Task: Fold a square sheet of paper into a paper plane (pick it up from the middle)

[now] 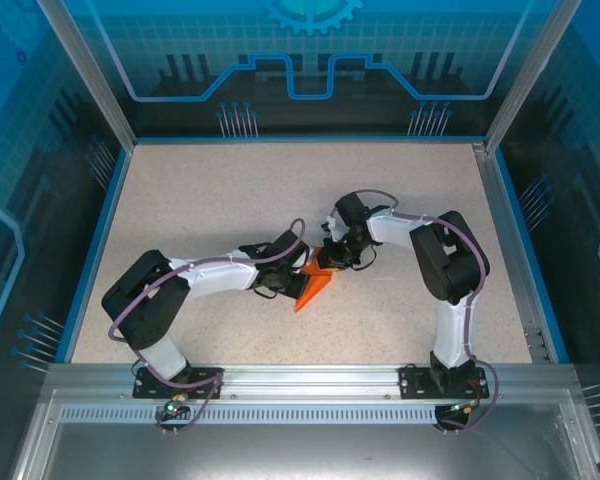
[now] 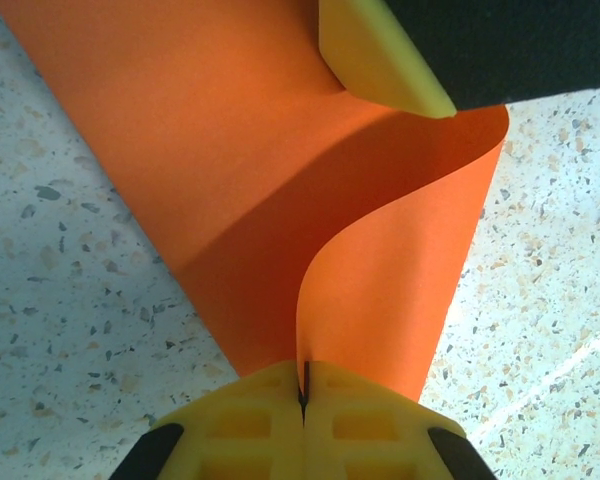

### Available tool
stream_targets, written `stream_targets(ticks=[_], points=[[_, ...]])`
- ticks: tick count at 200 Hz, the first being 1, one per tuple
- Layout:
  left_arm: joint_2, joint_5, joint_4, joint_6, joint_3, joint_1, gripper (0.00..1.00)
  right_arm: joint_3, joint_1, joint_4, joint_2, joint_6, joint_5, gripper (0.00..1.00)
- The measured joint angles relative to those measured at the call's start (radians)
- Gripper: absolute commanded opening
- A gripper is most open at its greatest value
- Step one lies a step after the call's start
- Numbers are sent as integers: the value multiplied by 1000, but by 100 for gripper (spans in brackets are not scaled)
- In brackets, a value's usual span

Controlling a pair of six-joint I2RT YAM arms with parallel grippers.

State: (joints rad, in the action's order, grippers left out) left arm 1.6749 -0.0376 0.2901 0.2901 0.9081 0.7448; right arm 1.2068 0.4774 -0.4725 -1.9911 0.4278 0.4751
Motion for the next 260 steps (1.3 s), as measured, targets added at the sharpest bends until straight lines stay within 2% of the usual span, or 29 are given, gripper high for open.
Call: stream_targets(ticks=[260], points=[[31,7,11,26,0,0,4,0,0,0,0,2,-2,16]])
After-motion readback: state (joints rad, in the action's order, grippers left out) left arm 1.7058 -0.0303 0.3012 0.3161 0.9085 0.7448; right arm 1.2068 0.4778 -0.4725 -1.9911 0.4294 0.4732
